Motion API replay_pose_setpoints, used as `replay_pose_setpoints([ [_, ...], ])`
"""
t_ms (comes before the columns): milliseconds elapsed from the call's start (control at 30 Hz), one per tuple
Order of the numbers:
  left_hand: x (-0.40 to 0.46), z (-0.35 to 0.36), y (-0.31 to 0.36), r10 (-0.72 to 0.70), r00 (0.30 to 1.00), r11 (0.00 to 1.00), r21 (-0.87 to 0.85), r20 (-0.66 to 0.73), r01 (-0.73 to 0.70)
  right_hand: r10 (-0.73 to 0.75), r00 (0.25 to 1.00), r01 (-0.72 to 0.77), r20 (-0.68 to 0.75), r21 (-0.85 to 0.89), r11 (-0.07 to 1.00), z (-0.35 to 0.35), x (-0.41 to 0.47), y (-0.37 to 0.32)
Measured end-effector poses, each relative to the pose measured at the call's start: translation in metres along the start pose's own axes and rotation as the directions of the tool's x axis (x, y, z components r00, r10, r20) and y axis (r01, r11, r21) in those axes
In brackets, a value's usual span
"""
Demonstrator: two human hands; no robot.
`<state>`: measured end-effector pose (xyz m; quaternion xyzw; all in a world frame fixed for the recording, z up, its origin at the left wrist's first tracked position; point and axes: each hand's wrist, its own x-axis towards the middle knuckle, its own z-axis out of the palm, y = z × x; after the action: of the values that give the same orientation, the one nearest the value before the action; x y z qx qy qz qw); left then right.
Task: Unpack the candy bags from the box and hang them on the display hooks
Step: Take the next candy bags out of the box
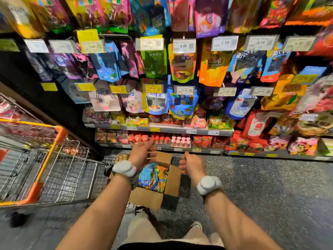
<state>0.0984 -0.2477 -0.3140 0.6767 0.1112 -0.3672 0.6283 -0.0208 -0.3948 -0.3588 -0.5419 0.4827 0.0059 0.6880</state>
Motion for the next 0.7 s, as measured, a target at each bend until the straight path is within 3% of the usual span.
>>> replay_pose_setpoints([
  [100, 0.017, -0.036, -0.012, -0.033, 0.999, 0.999, 0.014, -0.018, 0.033, 0.042, 0.999, -0.042, 0.000, -0.005, 0.999, 0.031, 0.001, 0.009],
  [233, 0.042, -0.093, -0.030, -0.113, 0.994, 0.972, 0.204, -0.011, 0.113, 0.113, 0.993, -0.112, 0.029, -0.055, 0.992, 0.084, -0.002, 0.015],
  [367, 0.070, -0.143, -0.044, -0.284, 0.958, 0.953, 0.120, 0.039, 0.277, 0.155, 0.987, -0.150, 0.039, -0.117, 0.982, 0.134, 0.011, 0.030],
  [500, 0.080, -0.178, -0.051, -0.342, 0.939, 0.931, 0.125, -0.020, 0.342, 0.165, 0.986, -0.162, 0.008, -0.148, 0.976, 0.163, 0.014, 0.039],
  [700, 0.104, -0.215, -0.065, -0.417, 0.908, 0.884, 0.216, -0.043, 0.416, 0.359, 0.930, -0.364, -0.081, -0.061, 0.929, 0.186, 0.016, 0.056],
])
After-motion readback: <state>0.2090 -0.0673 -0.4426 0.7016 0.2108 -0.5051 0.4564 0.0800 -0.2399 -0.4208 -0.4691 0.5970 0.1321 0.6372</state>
